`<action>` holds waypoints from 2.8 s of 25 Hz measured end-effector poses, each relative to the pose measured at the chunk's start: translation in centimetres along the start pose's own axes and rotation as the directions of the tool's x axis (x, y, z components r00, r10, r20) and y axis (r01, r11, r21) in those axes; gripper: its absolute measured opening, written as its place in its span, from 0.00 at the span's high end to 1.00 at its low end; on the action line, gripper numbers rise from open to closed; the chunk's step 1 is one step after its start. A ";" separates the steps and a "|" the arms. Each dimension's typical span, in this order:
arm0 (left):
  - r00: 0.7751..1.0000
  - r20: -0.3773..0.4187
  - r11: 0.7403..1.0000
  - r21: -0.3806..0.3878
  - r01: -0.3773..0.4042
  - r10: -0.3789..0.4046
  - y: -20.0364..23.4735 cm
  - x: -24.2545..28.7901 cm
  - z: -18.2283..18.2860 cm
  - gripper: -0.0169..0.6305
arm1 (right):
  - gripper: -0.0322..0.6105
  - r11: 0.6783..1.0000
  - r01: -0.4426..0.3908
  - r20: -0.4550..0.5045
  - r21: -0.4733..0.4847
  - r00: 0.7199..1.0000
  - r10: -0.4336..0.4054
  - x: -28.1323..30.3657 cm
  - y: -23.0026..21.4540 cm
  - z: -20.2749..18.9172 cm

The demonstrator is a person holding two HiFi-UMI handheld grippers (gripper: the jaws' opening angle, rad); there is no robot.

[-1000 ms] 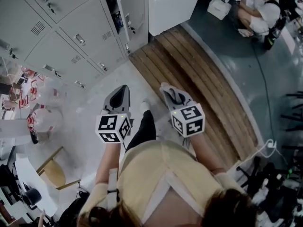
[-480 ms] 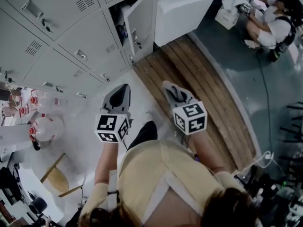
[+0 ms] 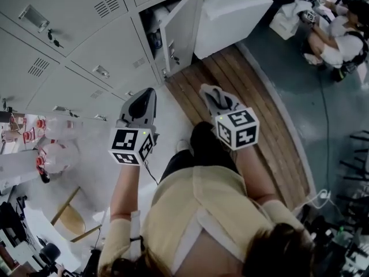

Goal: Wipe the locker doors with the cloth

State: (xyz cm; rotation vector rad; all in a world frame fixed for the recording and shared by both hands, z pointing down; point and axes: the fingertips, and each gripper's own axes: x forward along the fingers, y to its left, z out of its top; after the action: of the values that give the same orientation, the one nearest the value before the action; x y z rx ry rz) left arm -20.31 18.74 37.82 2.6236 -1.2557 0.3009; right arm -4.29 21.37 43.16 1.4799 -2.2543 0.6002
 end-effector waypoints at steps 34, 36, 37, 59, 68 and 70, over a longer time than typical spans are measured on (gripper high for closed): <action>0.853 -0.141 0.845 -0.128 -0.519 0.503 5.7 16.8 6.2 0.86 | 0.93 0.843 -0.452 -0.310 -0.293 0.879 0.363 15.9 -12.5 11.6; 0.845 -0.149 0.836 -0.131 -0.532 0.514 6.2 16.9 6.7 0.84 | 0.93 0.837 -0.463 -0.324 -0.293 0.871 0.368 16.4 -12.6 11.7; 0.844 -0.152 0.836 -0.130 -0.533 0.514 6.4 16.9 7.0 0.84 | 0.93 0.835 -0.469 -0.330 -0.288 0.867 0.374 16.7 -12.5 11.7; 0.946 -0.156 0.952 -0.071 -0.299 0.285 9.1 20.0 7.8 0.76 | 0.93 0.766 -0.558 -0.365 -0.321 0.819 0.443 21.7 -8.1 9.6; 0.963 -0.186 0.976 -0.052 -0.210 0.197 9.0 20.7 7.3 0.73 | 0.93 0.759 -0.579 -0.383 -0.296 0.801 0.461 22.5 -7.8 7.8; 0.963 -0.187 0.977 -0.049 -0.206 0.194 9.1 20.7 7.4 0.73 | 0.93 0.750 -0.589 -0.389 -0.301 0.794 0.467 22.6 -7.5 7.7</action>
State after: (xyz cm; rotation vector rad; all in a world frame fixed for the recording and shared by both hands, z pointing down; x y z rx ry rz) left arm -14.04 -4.18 37.45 2.3543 -1.4418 0.5087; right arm -6.47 -2.68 49.72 0.4863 -2.3626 0.4200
